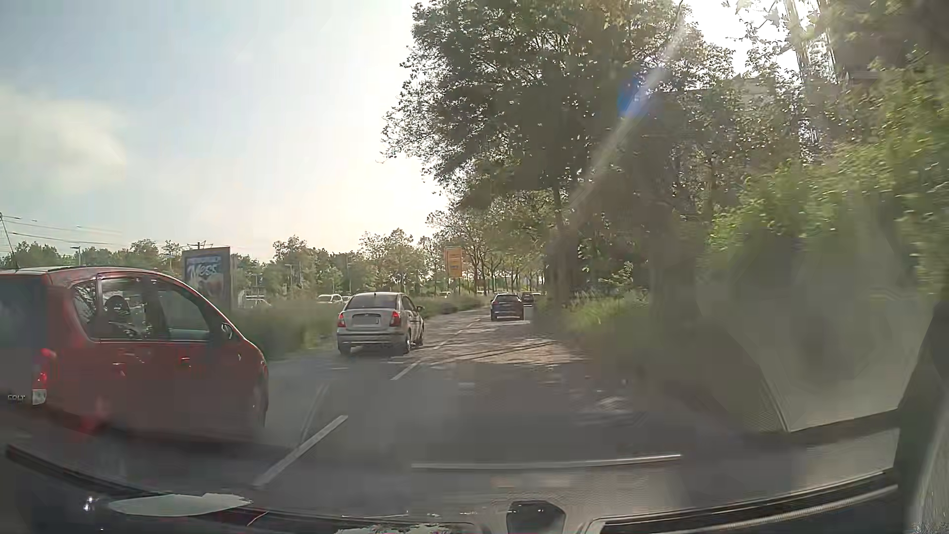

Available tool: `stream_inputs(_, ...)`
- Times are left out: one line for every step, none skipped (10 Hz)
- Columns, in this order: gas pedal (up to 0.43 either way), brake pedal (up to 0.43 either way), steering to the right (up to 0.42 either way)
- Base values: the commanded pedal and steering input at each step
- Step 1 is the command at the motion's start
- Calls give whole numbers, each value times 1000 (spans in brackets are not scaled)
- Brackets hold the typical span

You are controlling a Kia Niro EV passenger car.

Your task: Follow the waypoints while adhering to traffic rules and regulations

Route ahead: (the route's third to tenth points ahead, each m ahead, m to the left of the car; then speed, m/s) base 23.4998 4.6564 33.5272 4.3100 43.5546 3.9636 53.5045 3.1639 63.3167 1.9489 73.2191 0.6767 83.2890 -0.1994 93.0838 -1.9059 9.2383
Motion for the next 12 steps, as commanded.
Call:
stream_inputs(157,0,4)
stream_inputs(157,0,5)
stream_inputs(157,0,5)
stream_inputs(157,0,5)
stream_inputs(157,0,5)
stream_inputs(157,0,5)
stream_inputs(157,0,4)
stream_inputs(157,0,4)
stream_inputs(157,0,4)
stream_inputs(157,0,4)
stream_inputs(157,0,4)
stream_inputs(157,0,4)
